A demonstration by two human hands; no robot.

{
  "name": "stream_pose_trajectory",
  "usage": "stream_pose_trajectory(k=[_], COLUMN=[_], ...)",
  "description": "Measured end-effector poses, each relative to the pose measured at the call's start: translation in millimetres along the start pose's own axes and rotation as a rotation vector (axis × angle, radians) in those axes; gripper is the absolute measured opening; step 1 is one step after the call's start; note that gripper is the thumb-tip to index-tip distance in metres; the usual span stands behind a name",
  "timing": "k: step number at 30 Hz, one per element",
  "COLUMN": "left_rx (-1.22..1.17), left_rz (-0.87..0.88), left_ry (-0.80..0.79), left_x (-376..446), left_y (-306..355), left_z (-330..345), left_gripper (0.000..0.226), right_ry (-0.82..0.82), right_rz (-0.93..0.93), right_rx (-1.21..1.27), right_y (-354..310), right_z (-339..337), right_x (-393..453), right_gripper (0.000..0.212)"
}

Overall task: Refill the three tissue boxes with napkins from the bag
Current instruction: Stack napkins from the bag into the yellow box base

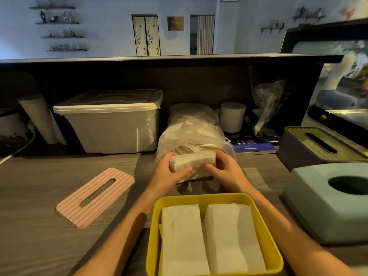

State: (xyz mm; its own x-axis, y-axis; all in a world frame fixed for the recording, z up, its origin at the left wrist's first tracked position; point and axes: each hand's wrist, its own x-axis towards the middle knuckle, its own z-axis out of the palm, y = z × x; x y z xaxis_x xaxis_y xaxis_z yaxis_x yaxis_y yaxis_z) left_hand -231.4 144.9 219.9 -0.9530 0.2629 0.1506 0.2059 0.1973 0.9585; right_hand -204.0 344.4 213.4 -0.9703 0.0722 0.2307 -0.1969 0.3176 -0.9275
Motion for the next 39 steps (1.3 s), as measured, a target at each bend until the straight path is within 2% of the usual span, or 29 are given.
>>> stream_pose_trajectory(k=[4,9,13,16,19,21,23,24,26,30,39], left_rx=[-0.109,-0.129,-0.137,-0.130,-0.009,0.057,0.136,0.218,0.341,0.362,0.317], left_rz=[-0.044,-0.076,-0.023,0.021,0.073,0.067,0.058,0.064,0.102,0.158,0.212], left_ry=[0.089,0.199,0.226,0.247,0.177,0.076,-0.009,-0.034,-0.038,-0.028,-0.103], left_x=[-3,5,7,8,9,5,1,0,0,-2,-44], left_y=[0,-2,2,1,3,4,0,-2,-5,3,70], left_z=[17,26,25,18,8,0,-6,-8,-11,-15,-37], left_gripper=[0.030,0.048,0.012,0.015,0.008,0.020,0.042,0.046,0.042,0.033,0.038], right_ry=[0.035,-0.059,-0.129,-0.156,-0.165,-0.153,-0.162,-0.178,-0.218,-0.212,-0.217], right_rz=[-0.012,-0.136,-0.155,-0.143,-0.160,-0.156,-0.142,-0.132,-0.113,-0.079,-0.107], right_rx=[0.063,0.100,0.078,0.022,-0.115,-0.177,-0.190,-0.206,-0.265,-0.327,-0.203], right_y=[4,3,4,7,10,11,9,7,1,-12,-76], right_z=[15,27,26,20,13,7,-1,-5,-12,-21,-36], right_x=[-4,-6,-5,-4,0,1,1,1,1,-6,-37], right_gripper=[0.041,0.059,0.062,0.067,0.063,0.054,0.050,0.050,0.052,0.048,0.029])
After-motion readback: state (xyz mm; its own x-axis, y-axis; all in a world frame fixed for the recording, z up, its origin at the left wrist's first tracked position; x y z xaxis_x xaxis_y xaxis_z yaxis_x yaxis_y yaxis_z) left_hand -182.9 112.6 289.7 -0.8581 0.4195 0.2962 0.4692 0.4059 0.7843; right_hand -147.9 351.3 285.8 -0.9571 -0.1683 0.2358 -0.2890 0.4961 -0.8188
